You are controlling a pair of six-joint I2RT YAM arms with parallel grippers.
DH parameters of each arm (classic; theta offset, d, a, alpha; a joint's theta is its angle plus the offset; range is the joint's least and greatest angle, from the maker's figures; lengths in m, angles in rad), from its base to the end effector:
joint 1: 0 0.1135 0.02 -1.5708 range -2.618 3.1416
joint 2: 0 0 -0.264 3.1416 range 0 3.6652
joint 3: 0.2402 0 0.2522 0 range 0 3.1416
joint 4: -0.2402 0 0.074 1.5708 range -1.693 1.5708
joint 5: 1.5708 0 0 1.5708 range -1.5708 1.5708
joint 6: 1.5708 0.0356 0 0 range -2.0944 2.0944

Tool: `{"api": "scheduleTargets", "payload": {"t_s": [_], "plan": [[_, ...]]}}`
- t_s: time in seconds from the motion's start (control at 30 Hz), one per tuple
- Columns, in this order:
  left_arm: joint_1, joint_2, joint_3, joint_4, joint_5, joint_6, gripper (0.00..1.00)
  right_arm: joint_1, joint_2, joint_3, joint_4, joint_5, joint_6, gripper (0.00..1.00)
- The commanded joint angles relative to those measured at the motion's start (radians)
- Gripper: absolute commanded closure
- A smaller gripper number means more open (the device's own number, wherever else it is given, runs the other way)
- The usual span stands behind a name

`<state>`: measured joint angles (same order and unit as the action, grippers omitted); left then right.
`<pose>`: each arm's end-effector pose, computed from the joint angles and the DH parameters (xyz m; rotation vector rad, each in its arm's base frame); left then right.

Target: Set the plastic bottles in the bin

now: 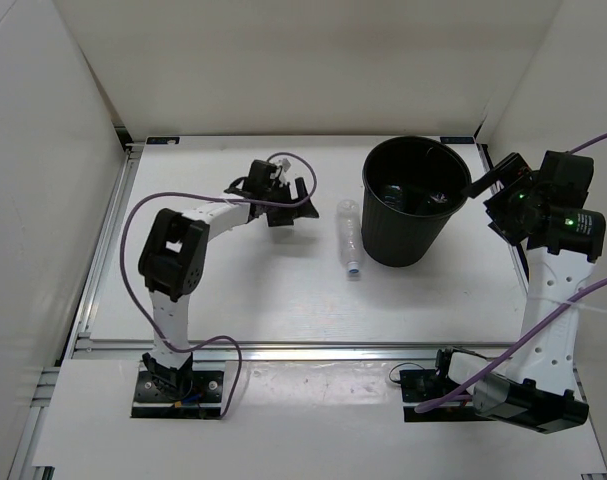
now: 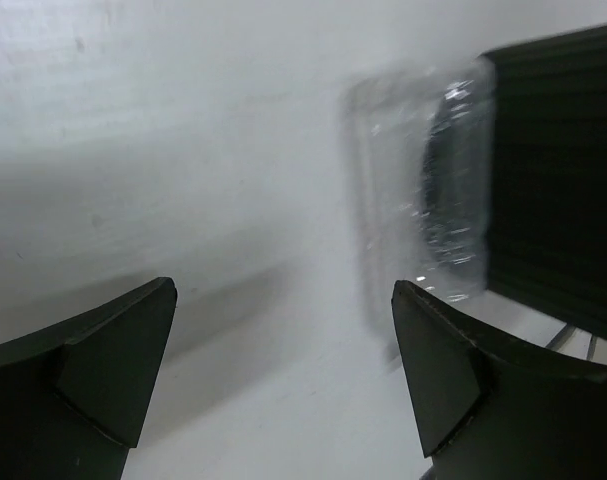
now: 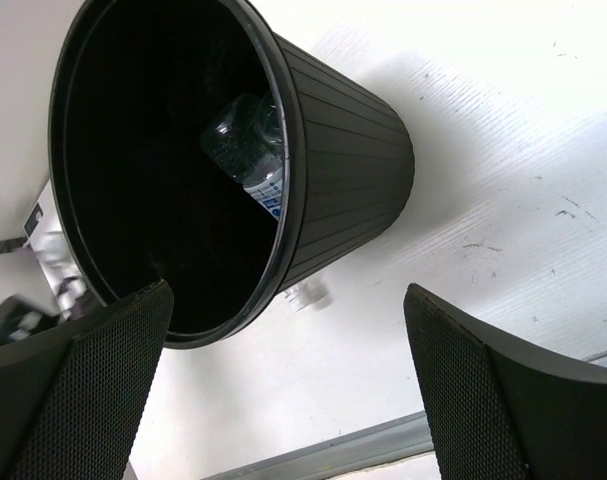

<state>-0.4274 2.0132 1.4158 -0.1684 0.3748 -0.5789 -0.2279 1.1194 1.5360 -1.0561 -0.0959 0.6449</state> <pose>0.4010 -0.1969 0.1896 0.0119 2.4635 -0.9120 0.1882 -0.0401 0.4397 0.8926 2.0409 0.3362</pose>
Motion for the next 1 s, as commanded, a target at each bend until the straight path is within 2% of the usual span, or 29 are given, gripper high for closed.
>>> {"api": "scheduleTargets", "payload": {"t_s": [0.0,0.3,0.53,0.8,0.87,0.9,0.97], "plan": [[-0.013,-0.035,0.032,0.015,0.071,-0.022,0.00,-0.004,-0.006,0.052,0.008,-0.022,-0.030,0.00],[-0.072,0.105,0.150,0.015,0.108,-0.079,0.00,-0.004,0.003,0.082,-0.042,-0.013,-0.059,0.00],[-0.105,0.234,0.279,0.015,0.190,-0.141,0.00,-0.004,0.023,0.141,-0.073,0.007,-0.070,0.00],[-0.132,0.327,0.357,0.015,0.274,-0.187,0.01,-0.004,0.033,0.150,-0.093,-0.002,-0.088,0.00],[-0.132,0.366,0.400,0.015,0.354,-0.197,0.11,-0.004,0.033,0.138,-0.093,-0.002,-0.088,0.00],[-0.132,0.377,0.409,0.015,0.384,-0.197,0.27,-0.004,0.033,0.138,-0.093,-0.013,-0.088,0.00],[-0.132,0.377,0.387,0.015,0.449,-0.197,0.44,-0.004,0.033,0.124,-0.093,-0.024,-0.088,0.00]]}}
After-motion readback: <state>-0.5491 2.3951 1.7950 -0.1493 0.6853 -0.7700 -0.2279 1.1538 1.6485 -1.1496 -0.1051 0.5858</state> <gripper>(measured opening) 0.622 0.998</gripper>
